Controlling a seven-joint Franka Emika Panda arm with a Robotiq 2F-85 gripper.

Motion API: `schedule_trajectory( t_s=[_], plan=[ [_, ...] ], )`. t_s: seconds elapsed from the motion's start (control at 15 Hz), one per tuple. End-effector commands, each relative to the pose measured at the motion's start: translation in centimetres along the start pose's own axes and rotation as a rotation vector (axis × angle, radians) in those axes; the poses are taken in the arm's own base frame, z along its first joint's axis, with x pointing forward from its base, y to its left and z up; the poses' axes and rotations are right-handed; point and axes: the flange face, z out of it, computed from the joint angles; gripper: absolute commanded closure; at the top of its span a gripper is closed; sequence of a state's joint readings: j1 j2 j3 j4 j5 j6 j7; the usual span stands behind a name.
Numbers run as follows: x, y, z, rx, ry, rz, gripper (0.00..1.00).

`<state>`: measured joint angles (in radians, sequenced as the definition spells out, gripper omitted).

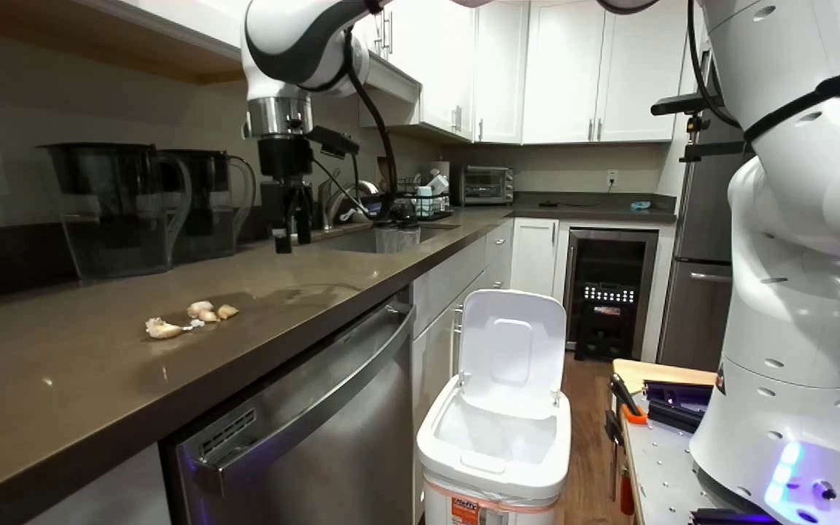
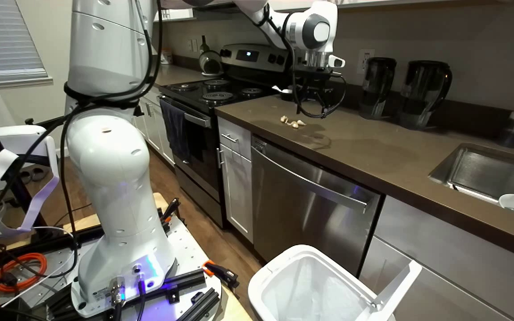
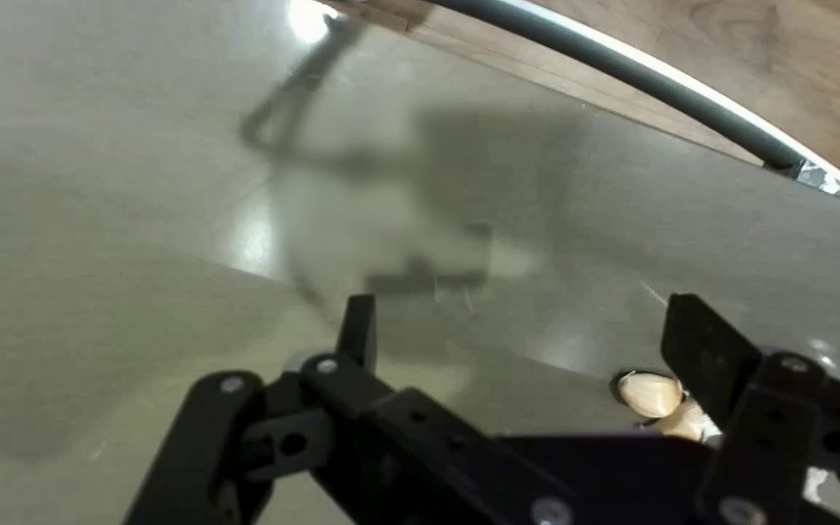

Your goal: Pick up the garlic from the counter and discard it in the bin

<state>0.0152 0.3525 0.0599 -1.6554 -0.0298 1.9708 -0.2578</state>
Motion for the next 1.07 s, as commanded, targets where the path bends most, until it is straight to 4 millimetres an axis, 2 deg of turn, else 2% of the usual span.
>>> schedule_trajectory(
  t_s=[0.0,0.33,1.0],
  plan=[
    [1.9,-0.7,1.2,-0.007,-0.030,-0.192,0.00],
    [3.9,-2.7,3.4,-0.011,-0.043,-0.446,0.00],
    [7.4,-4.9,4.1,-0.058,-0.041,-0.774,0.00]
  ],
)
